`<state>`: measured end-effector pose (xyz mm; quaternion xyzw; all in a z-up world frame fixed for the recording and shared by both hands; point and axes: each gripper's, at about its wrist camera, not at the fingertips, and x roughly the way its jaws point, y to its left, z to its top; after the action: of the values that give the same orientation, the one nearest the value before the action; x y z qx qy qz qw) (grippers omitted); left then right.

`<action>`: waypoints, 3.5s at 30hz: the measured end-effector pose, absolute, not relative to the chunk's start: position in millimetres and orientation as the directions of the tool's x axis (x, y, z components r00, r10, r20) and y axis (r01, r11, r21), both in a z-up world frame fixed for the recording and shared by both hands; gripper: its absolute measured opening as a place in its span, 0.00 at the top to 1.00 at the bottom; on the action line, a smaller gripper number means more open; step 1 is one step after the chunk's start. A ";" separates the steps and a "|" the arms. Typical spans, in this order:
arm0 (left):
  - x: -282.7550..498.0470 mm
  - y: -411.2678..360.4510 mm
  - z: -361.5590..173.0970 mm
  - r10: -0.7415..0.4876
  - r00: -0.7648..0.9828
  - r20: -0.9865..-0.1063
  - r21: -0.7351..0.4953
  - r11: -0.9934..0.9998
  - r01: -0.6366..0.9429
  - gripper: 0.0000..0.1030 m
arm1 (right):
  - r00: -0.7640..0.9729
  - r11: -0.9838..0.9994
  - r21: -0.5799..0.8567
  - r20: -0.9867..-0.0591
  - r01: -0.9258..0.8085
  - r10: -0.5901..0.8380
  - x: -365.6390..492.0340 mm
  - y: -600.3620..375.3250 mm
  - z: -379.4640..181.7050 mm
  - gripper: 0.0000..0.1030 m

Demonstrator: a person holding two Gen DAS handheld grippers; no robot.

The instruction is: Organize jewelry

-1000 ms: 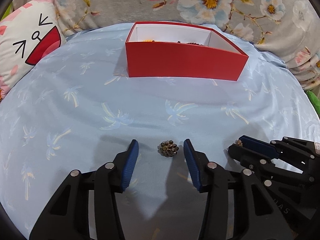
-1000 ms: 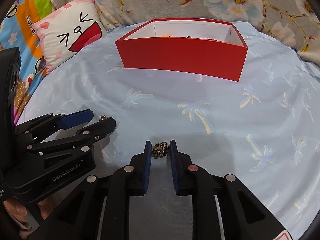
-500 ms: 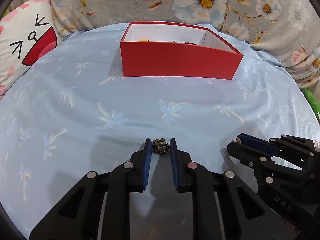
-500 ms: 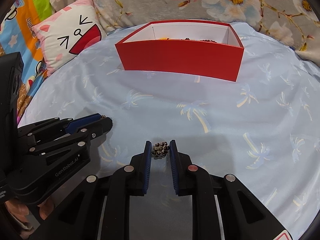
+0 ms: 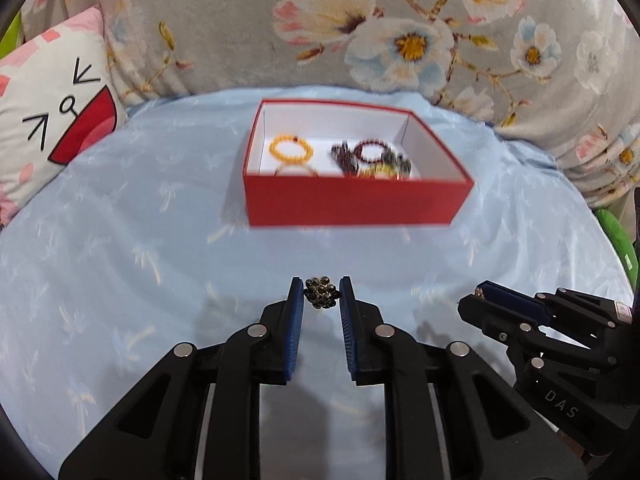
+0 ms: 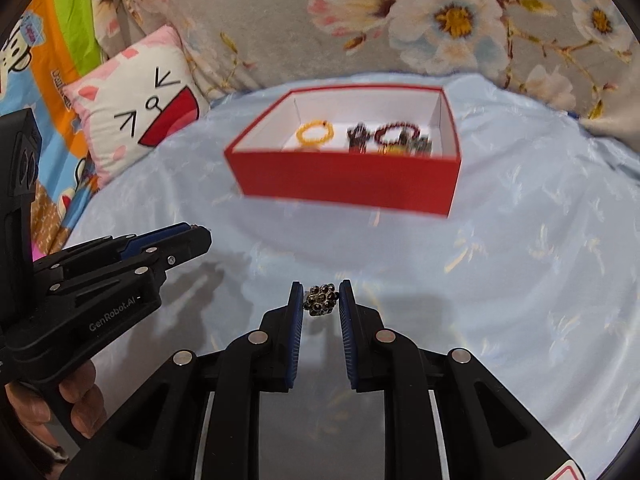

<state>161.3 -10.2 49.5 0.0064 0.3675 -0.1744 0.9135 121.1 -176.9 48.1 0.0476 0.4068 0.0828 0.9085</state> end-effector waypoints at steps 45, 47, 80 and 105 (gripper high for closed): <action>379.1 -69.8 34.0 -0.217 0.611 -0.761 -0.111 0.972 0.207 0.81 | 0.612 0.990 0.141 -0.784 0.020 0.099 354.2 -209.9 35.5 0.80; 378.0 -69.5 35.7 -0.218 0.613 -0.759 -0.110 0.972 0.208 0.81 | 0.615 0.990 0.138 -0.783 0.022 0.095 352.8 -209.4 36.3 0.80; 245.8 -41.1 61.8 -0.215 0.691 -0.690 -0.077 0.971 0.226 0.54 | 0.697 0.990 0.121 -0.716 0.079 0.032 208.4 -201.4 75.4 0.46; 231.1 -39.9 58.5 -0.067 0.706 -0.705 0.020 0.993 0.114 0.40 | 0.704 0.987 0.016 -0.702 0.159 -0.102 186.7 -195.5 76.9 0.33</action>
<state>231.1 -39.9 58.5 0.0310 0.3801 -0.0490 0.9231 186.7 -195.5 76.9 0.0377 0.3779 -0.0709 0.9224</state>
